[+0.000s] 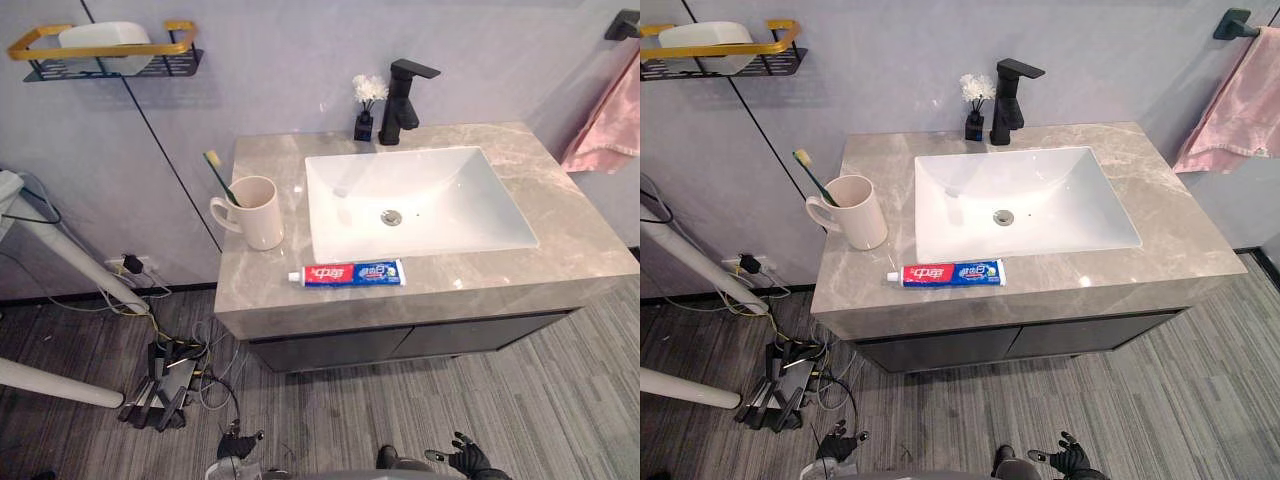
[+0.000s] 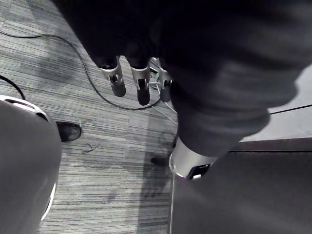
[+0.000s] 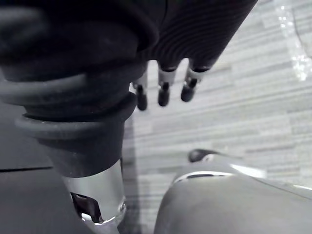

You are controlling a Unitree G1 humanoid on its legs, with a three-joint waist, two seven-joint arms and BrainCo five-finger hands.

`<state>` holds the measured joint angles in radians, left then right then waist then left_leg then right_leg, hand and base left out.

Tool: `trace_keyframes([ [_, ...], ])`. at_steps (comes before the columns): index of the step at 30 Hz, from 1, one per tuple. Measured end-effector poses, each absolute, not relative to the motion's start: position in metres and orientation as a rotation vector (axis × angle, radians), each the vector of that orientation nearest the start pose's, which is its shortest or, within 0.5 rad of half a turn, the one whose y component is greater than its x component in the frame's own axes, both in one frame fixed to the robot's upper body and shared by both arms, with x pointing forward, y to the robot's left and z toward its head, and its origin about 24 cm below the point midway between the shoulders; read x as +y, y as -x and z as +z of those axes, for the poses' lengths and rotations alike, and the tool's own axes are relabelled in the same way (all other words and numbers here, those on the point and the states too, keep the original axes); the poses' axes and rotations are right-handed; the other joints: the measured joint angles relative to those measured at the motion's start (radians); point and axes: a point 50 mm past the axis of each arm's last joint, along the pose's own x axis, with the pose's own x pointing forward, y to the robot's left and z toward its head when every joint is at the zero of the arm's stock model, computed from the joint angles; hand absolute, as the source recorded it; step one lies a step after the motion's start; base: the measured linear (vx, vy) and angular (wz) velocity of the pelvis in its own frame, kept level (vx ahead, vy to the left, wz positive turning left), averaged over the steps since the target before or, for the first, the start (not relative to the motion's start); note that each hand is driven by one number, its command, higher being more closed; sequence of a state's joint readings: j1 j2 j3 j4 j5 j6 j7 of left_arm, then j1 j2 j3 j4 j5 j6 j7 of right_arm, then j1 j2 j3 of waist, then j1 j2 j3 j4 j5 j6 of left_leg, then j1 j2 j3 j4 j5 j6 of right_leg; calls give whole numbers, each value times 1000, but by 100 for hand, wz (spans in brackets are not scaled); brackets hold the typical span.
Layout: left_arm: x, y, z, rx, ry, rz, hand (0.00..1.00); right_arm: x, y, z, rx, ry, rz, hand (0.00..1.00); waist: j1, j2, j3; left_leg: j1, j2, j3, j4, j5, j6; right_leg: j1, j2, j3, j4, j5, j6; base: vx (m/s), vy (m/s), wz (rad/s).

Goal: Organize washtable

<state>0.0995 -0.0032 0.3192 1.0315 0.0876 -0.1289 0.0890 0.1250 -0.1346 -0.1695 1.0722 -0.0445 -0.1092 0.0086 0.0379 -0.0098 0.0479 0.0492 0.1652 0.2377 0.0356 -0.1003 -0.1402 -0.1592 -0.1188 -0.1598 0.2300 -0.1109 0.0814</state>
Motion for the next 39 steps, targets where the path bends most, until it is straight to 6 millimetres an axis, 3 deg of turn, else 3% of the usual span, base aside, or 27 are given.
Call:
trace_keyframes([
  [3,201,-93,-157,1002,17,356,0,-219,-67,-162,1107,40,-208,0,7,-9,1,-7,-13,-24,-2,5,8,37,-9,-11,-67,37,14,-33,69,26],
  [9,213,-86,-158,1024,-12,367,0,-217,-63,-163,1116,15,-229,0,2,-8,2,-4,-28,-46,-3,9,19,73,-17,-19,-129,75,20,-37,38,6],
  [10,211,-81,-160,1049,-3,354,0,-218,-57,-165,1144,19,-228,0,-23,7,-7,28,-35,-71,-30,4,33,136,-6,-19,-216,110,19,0,0,0],
  [23,205,-76,-162,1054,-14,299,0,-225,-46,-166,1165,-26,-310,0,-21,32,-20,30,-53,-153,-19,2,36,203,-25,-95,-256,115,27,9,10,17],
  [33,196,-71,-165,1083,-26,214,0,-229,-34,-166,1190,-49,-363,0,-23,55,-22,37,-60,-154,2,-4,45,243,-24,-84,-327,162,29,-28,12,-4],
  [39,203,-63,-166,1103,33,300,0,-229,-34,-166,1189,-52,-361,0,-21,54,-21,34,-60,-164,1,-4,45,243,-24,-88,-328,163,30,-57,2,1],
])
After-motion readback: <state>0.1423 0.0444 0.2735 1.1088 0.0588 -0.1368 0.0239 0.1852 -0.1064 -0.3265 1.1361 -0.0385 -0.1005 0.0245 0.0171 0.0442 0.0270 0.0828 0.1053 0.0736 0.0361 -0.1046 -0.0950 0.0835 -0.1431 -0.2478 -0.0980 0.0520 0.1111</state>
